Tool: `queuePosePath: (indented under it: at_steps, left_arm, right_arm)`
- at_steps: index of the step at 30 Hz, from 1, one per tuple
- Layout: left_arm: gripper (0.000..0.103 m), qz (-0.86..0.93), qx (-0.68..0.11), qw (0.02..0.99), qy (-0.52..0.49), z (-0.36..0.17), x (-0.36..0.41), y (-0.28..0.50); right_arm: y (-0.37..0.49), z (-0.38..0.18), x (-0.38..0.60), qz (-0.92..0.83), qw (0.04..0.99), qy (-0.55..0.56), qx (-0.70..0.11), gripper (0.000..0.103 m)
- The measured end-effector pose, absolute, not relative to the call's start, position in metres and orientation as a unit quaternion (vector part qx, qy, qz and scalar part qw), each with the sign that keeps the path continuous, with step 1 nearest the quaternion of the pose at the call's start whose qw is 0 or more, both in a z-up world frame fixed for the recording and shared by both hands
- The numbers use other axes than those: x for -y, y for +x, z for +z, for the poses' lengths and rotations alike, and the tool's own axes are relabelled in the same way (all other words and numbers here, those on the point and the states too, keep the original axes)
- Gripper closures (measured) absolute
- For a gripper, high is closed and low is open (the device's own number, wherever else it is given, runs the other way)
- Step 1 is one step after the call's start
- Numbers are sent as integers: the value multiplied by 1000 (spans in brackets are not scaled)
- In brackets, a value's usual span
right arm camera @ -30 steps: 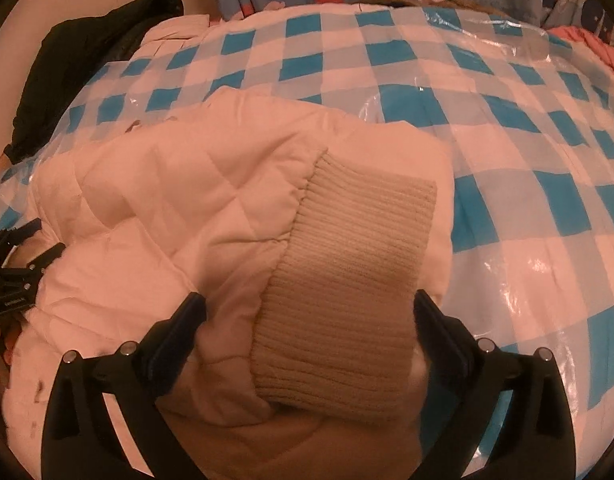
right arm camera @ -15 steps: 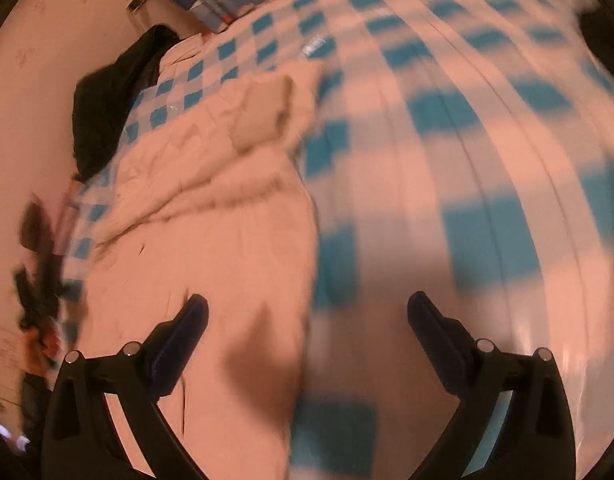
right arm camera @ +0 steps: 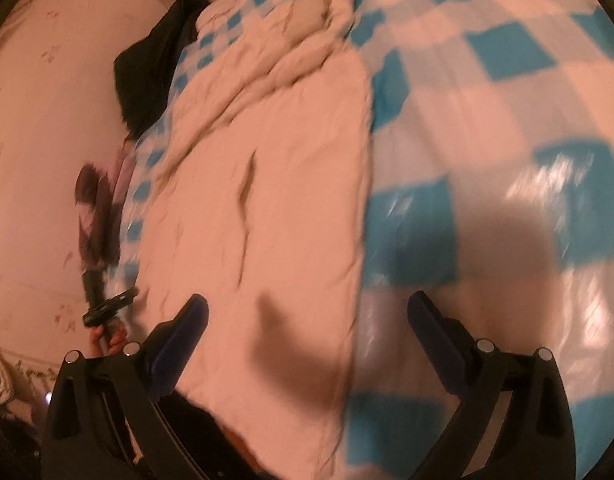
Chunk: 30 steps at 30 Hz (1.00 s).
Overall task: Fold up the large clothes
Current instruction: 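Move both tools to the jacket hem and grasp it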
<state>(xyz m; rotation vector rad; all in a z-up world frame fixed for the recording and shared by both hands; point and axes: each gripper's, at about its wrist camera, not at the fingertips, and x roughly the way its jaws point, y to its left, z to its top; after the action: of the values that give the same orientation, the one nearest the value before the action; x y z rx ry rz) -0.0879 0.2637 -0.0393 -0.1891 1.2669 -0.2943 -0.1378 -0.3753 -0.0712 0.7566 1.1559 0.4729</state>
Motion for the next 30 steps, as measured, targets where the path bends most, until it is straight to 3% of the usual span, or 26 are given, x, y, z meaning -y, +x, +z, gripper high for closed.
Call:
queuePosePath:
  at_steps: [9,15,24,25,26,27,28,29,30]
  left_arm:
    - [7,-194,-592,771,-136,-33,-259,-108]
    - [7,-199,-600,762,-137,-45,-251,-108]
    - [7,-215,-585,760,-184,-48,-263,-108]
    - [11,-212,-584,760,-191,-50,-265,-107]
    - [28,-203,-586,762,-190,-51,-265,-107]
    - [41,-197,-589,761,-187,-53,-266,-106]
    - [65,-190,-598,755,-189,-56,-268,-105]
    - [82,-184,-600,754,-193,-57,-269,-104]
    - [83,-181,-599,756,-193,-57,-272,-104]
  right_arm:
    - [-177,-75,360,295,690,382,-540,7]
    - [-190,-92,322,325,630,346,-615,6]
    - [-179,-93,330,337,629,433,-551,6]
    - [-179,-90,330,337,635,428,-548,10]
    - [-179,-85,326,331,651,407,-549,15]
    - [-180,-84,327,328,656,396,-552,39]
    - [-181,-83,324,324,663,385,-554,62]
    - [-181,-80,323,319,672,375,-553,71]
    - [-181,-77,322,318,678,373,-549,75]
